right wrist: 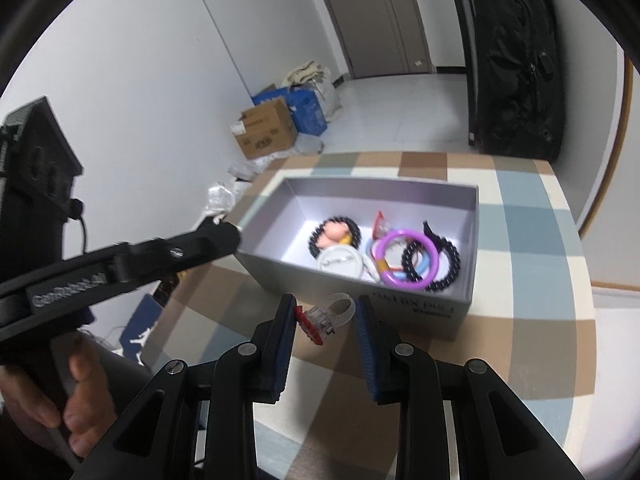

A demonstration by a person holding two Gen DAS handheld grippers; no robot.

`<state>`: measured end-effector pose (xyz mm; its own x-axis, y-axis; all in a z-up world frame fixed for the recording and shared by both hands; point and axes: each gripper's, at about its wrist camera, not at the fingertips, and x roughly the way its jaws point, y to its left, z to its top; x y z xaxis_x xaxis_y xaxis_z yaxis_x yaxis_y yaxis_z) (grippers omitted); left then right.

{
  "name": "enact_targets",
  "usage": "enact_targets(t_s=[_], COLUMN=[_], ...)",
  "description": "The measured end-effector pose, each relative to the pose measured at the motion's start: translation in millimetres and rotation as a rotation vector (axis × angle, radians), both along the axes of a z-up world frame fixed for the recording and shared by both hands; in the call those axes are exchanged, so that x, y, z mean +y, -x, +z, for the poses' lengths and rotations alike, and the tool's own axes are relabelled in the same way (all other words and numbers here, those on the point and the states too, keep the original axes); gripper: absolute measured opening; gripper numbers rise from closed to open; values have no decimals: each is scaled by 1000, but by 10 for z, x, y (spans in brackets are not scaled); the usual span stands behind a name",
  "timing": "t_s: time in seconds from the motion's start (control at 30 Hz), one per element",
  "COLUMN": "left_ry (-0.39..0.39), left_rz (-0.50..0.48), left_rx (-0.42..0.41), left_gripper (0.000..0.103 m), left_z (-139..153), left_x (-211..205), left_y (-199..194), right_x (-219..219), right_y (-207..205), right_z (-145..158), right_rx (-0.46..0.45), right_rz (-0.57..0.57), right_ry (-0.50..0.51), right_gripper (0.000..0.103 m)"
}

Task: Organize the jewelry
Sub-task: 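Lower the charm with the left gripper into the box while the right gripper drops the ring in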

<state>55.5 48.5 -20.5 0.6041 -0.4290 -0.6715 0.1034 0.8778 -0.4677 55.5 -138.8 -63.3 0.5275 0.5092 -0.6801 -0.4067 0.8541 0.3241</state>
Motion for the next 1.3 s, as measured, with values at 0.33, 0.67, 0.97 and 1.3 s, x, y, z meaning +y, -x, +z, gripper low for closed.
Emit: enact_targets(t_s=[0.33,0.67,0.97,1.3], left_ry=[24,39,54,47], left_rz=[12,5,8,-8], left_rx=[17,40,88,126], left_gripper=[9,8,9,9], left_z=[-14,-46,-153,-252], left_x=[-7,-91,-131,-227], left_y=[-167,-348,-519,-638], right_x=[-59,-104,-218,-298], right_y=[-94,-277,-515,-645], right_z=[252,352,266,196], right_rx=[-62,-59,-10,18], right_rz=[6,6,-27,-53], right_ry=[-70,-110,-140,-149], right_gripper=[29,29,29,29])
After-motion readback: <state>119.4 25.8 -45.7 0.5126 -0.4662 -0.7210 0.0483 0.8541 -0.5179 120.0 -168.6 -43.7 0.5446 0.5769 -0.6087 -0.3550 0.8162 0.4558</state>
